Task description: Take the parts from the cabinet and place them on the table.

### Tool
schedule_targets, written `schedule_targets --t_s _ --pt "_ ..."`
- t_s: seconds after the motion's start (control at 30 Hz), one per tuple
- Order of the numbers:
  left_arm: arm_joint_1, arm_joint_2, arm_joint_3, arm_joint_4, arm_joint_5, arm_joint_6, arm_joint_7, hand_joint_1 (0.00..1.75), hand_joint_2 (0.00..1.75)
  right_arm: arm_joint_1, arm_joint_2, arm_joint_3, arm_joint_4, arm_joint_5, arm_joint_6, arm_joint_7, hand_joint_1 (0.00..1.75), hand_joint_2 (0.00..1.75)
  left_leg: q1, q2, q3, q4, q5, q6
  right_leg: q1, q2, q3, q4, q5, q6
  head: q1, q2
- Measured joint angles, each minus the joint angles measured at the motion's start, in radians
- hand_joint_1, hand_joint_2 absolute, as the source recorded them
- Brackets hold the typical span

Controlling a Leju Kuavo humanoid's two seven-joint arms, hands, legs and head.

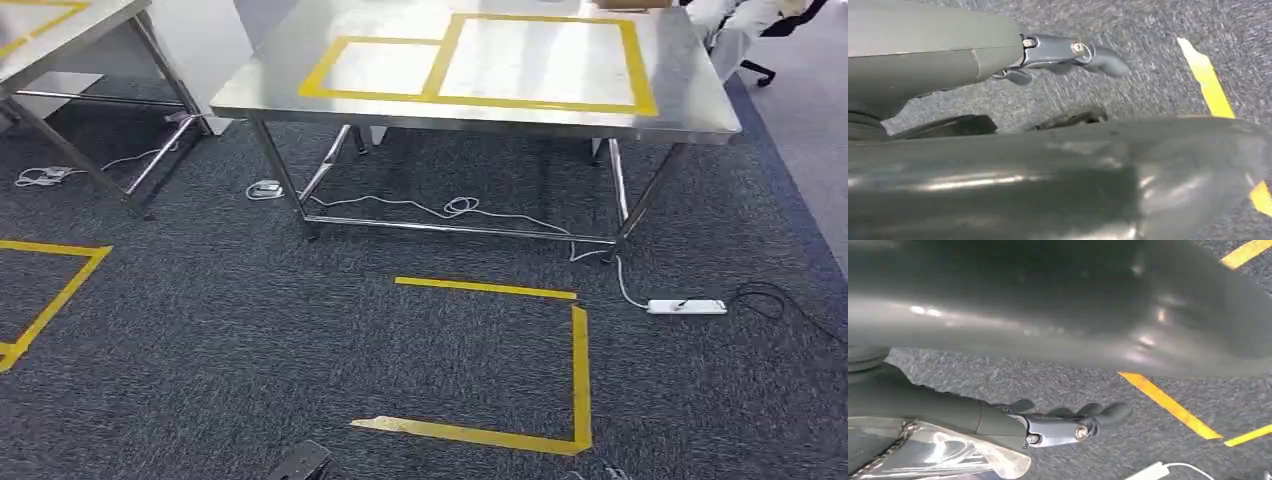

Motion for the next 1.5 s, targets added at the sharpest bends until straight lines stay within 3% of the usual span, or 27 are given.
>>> schedule_targets --t_s 0.07,0.13,0.23,0.27,0.33,0.37,0.4,0.43,0.57,0.6,0.67,0.73,0.77,0.8,0.87,0.9,0.93,0.97,1.07,1.13,1.17,1.23,1.27,1.33,1.4,1.43,1.5 --pt "-0.001 0.0 0.0 0.0 -0.002 0.0 0.0 0.0 0.0 0.002 0.0 0.0 0.003 0.005 0.0 -0.001 0.0 0.0 0.003 0.01 0.002 0.015 -0.01 -0.009 -0.003 0.021 -0.003 -0.002 0.005 -0.014 0.001 0.0" --pt "-0.002 0.0 -0.001 0.0 -0.004 0.0 0.0 0.0 0.0 -0.001 0.002 -0.002 0.006 0.005 0.0 -0.002 0.0 0.0 0.012 -0.059 -0.031 0.107 -0.078 -0.022 -0.004 0.039 -0.006 -0.002 0.01 -0.027 -0.003 0.0" --pt "0.002 0.002 -0.001 0.0 -0.005 0.0 0.0 0.0 0.0 -0.006 0.002 -0.008 0.008 0.007 0.001 -0.002 0.0 0.0 0.013 -0.078 -0.115 0.312 -0.182 -0.023 0.0 0.077 -0.017 -0.002 0.015 -0.034 -0.003 0.0" --pt "0.002 0.002 0.0 0.0 -0.005 0.0 0.0 0.0 0.0 -0.004 0.002 -0.009 0.009 0.007 0.001 -0.002 0.0 0.0 0.012 -0.079 -0.119 0.323 -0.176 -0.02 0.002 0.091 -0.017 -0.001 0.016 -0.035 -0.003 0.0" --pt "0.001 0.002 0.0 0.0 -0.005 0.0 0.0 0.0 0.0 -0.002 0.002 -0.012 0.01 0.008 0.001 -0.002 0.0 0.0 0.011 -0.086 -0.065 0.208 -0.094 -0.006 0.007 0.12 -0.017 -0.001 0.019 -0.034 -0.002 0.0" --pt "0.0 0.002 -0.001 0.0 -0.005 0.0 0.0 0.0 0.0 -0.003 0.002 -0.014 0.01 0.008 0.001 -0.003 0.0 0.0 0.01 -0.103 -0.023 0.116 -0.047 0.006 0.01 0.133 -0.016 -0.002 0.021 -0.034 -0.003 0.0" --pt "0.0 0.002 -0.001 0.0 -0.005 0.0 0.0 0.0 0.0 -0.003 0.002 -0.014 0.011 0.008 0.001 -0.003 0.0 0.0 0.007 -0.146 0.013 0.03 -0.013 0.021 0.007 0.145 -0.017 -0.003 0.023 -0.033 -0.003 0.0" --pt "0.0 0.005 -0.001 0.0 -0.005 0.001 0.0 0.0 0.0 -0.005 0.007 -0.015 0.011 0.008 0.001 -0.003 0.0 0.0 0.011 -0.176 0.02 0.015 -0.025 0.03 0.012 0.154 -0.021 -0.002 0.027 -0.028 0.005 0.0" --pt "-0.002 0.002 -0.001 0.0 -0.005 0.002 -0.001 0.0 0.0 -0.001 0.007 -0.017 0.014 0.008 0.001 -0.003 0.0 0.0 0.006 -0.14 0.027 -0.02 -0.012 0.031 0.003 0.199 -0.034 -0.016 0.046 0.004 -0.002 0.0" --pt "-0.004 0.0 -0.001 0.0 -0.005 0.003 -0.001 0.0 0.0 0.002 0.008 -0.017 0.015 0.008 0.001 -0.003 0.0 0.0 0.014 -0.119 0.035 -0.037 0.001 0.025 0.005 0.157 -0.048 -0.004 0.034 0.003 -0.002 0.0" --pt "-0.002 -0.002 -0.001 0.0 -0.005 0.002 -0.002 0.0 0.0 -0.006 0.008 -0.017 0.015 0.008 0.002 -0.004 0.0 0.0 0.013 -0.098 0.033 -0.045 0.005 0.033 0.007 0.081 -0.099 0.109 -0.04 0.01 0.013 0.0" --pt "0.004 -0.001 -0.001 0.0 -0.005 0.002 -0.002 0.0 0.0 -0.01 0.008 -0.017 0.016 0.009 0.002 -0.004 0.0 0.0 0.01 -0.063 0.03 -0.042 0.004 0.033 0.004 0.061 -0.167 0.26 -0.102 0.017 0.011 0.0" --pt "0.005 -0.001 -0.001 0.0 -0.005 0.002 -0.002 0.0 0.0 -0.008 0.008 -0.017 0.016 0.009 0.002 -0.003 0.0 0.0 0.01 -0.05 0.029 -0.041 0.004 0.032 0.003 0.058 -0.178 0.289 -0.105 0.02 0.011 0.0" --pt "0.005 -0.001 -0.001 0.0 -0.005 0.003 -0.002 0.0 0.0 -0.005 0.008 -0.017 0.017 0.009 0.002 -0.003 0.0 0.0 0.01 -0.037 0.029 -0.041 0.003 0.031 0.002 0.055 -0.162 0.267 -0.083 0.023 0.012 0.0" --pt "0.002 -0.002 -0.001 0.0 -0.005 0.004 -0.002 0.0 0.0 -0.003 0.008 -0.018 0.018 0.01 0.002 -0.003 0.0 0.0 0.011 -0.014 0.03 -0.037 -0.002 0.024 -0.001 0.037 -0.071 0.111 -0.007 0.025 0.011 0.0" --pt "0.001 -0.002 -0.001 0.0 -0.005 0.004 -0.002 0.0 0.0 -0.006 0.008 -0.018 0.018 0.01 0.002 -0.003 0.0 0.0 0.011 -0.003 0.031 -0.03 -0.006 0.019 -0.002 0.005 -0.012 0.013 0.024 0.027 0.012 0.0" --pt "0.001 0.0 -0.001 0.0 -0.004 0.005 -0.002 0.0 0.0 -0.012 0.01 -0.017 0.018 0.013 0.003 -0.003 0.0 0.0 0.001 0.004 0.029 -0.024 -0.013 0.01 0.009 -0.028 0.005 -0.015 0.001 0.017 0.013 0.0" --pt "0.0 0.0 -0.001 0.0 -0.004 0.005 -0.002 0.0 0.0 -0.014 0.011 -0.018 0.018 0.014 0.003 -0.003 0.0 0.0 0.001 0.011 0.027 -0.018 -0.016 0.006 0.006 -0.011 0.006 -0.016 0.011 0.005 0.006 0.0" --pt "-0.003 0.0 -0.001 0.0 -0.004 0.005 -0.002 0.0 0.0 -0.008 0.011 -0.018 0.018 0.014 0.003 -0.003 0.0 0.0 0.002 0.034 0.032 -0.016 -0.017 -0.003 0.007 0.015 -0.002 -0.013 0.013 -0.01 0.005 0.0" --pt "-0.004 0.0 -0.001 0.0 -0.004 0.005 -0.003 0.0 0.0 -0.01 0.011 -0.018 0.019 0.016 0.003 -0.002 0.0 0.0 0.01 -0.031 0.019 0.024 -0.058 -0.018 0.0 0.034 -0.003 -0.016 0.019 -0.022 0.001 0.0" --pt "-0.003 0.0 -0.001 0.0 -0.003 0.003 -0.003 0.0 0.0 -0.014 0.011 -0.018 0.019 0.019 0.003 -0.001 0.0 0.0 0.014 -0.059 -0.012 0.098 -0.105 -0.021 0.0 0.046 -0.007 -0.016 0.022 -0.027 0.001 0.0" --pt "0.002 0.003 -0.001 0.0 0.0 0.0 -0.003 0.0 0.0 -0.018 0.013 -0.018 0.019 0.024 0.005 0.0 0.0 0.0 0.015 -0.077 -0.085 0.263 -0.176 -0.024 0.001 0.075 -0.013 -0.016 0.025 -0.032 0.0 0.0" --pt "0.003 0.004 -0.001 0.0 0.0 -0.002 -0.003 0.0 0.0 -0.017 0.013 -0.018 0.019 0.026 0.007 0.004 0.0 0.0 0.015 -0.079 -0.106 0.306 -0.182 -0.023 0.002 0.088 -0.015 -0.015 0.027 -0.032 0.001 0.0" --pt "0.0 0.007 -0.001 0.0 0.002 -0.006 -0.003 0.0 0.0 -0.016 0.015 -0.018 0.019 0.031 0.017 0.011 0.0 0.0 0.015 -0.082 -0.082 0.249 -0.123 -0.017 0.002 0.115 -0.015 -0.015 0.029 -0.03 0.001 0.0" --pt "-0.004 0.01 -0.001 0.0 0.003 -0.01 -0.003 0.0 0.0 -0.023 0.018 -0.018 0.018 0.038 0.023 0.019 0.0 0.0 0.014 -0.117 -0.001 0.067 -0.022 -0.002 0.003 0.145 -0.013 -0.014 0.032 -0.026 0.001 0.0" --pt "-0.006 0.013 -0.001 0.0 0.003 -0.011 -0.003 0.0 0.0 -0.026 0.022 -0.018 0.018 0.042 0.023 0.02 0.0 0.0 0.016 -0.177 0.024 0.009 -0.016 0.009 0.001 0.157 -0.015 -0.014 0.035 -0.021 0.002 0.0" --pt "-0.01 0.015 -0.001 0.0 0.003 -0.013 -0.003 0.0 0.0 -0.034 0.025 -0.018 0.018 0.042 0.024 0.021 0.0 0.0 0.015 -0.17 0.025 -0.005 -0.02 0.007 0.0 0.178 -0.03 -0.01 0.042 -0.009 0.0 0.0"
